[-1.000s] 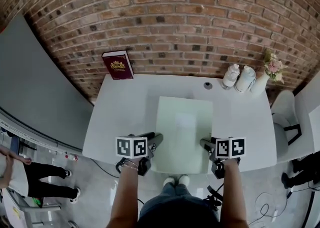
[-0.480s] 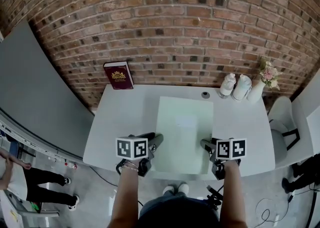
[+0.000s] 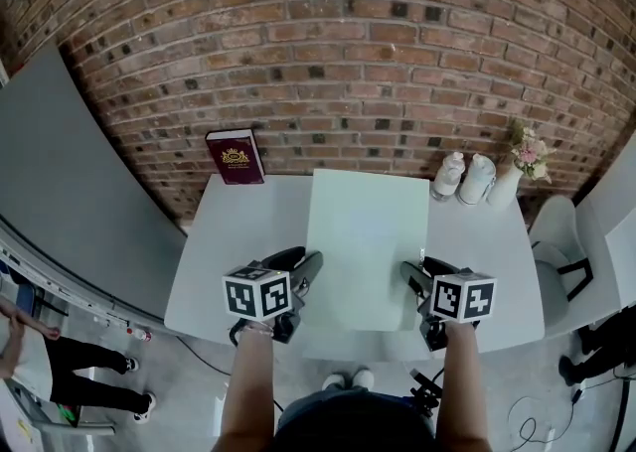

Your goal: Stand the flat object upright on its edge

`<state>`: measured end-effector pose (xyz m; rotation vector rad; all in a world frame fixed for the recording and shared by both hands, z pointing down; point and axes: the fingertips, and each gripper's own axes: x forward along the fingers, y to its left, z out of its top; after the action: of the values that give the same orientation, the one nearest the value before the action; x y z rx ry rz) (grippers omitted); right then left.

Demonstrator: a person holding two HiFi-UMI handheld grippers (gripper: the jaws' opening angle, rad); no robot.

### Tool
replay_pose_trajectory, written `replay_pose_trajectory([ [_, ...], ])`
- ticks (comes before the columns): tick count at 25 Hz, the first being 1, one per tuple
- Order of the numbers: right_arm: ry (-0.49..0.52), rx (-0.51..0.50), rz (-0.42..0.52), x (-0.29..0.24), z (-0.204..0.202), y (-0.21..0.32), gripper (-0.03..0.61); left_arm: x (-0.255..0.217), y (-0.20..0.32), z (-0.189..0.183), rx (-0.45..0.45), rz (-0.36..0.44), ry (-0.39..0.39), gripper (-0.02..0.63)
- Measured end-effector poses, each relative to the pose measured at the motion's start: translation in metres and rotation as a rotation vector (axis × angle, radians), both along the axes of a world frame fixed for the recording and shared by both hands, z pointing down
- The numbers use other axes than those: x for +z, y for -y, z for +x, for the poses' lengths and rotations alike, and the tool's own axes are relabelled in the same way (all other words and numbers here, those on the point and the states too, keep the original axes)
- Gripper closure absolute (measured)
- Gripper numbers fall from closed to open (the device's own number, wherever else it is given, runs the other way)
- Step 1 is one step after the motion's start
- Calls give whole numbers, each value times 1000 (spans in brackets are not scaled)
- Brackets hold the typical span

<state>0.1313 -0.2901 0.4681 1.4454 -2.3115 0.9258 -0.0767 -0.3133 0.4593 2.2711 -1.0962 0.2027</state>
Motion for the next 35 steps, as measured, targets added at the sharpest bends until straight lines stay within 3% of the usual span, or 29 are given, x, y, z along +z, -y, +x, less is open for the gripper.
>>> replay_pose_trajectory([
  [10, -16, 2, 193, -47, -2, 10, 357, -39, 7, -4, -33, 152, -28, 433],
  [22, -151, 28, 439, -95, 0, 23, 359, -86, 17, 1, -40, 403, 52, 437],
  [35, -296, 62, 566, -109, 1, 35, 367, -96, 29, 6, -44, 516, 183, 443],
])
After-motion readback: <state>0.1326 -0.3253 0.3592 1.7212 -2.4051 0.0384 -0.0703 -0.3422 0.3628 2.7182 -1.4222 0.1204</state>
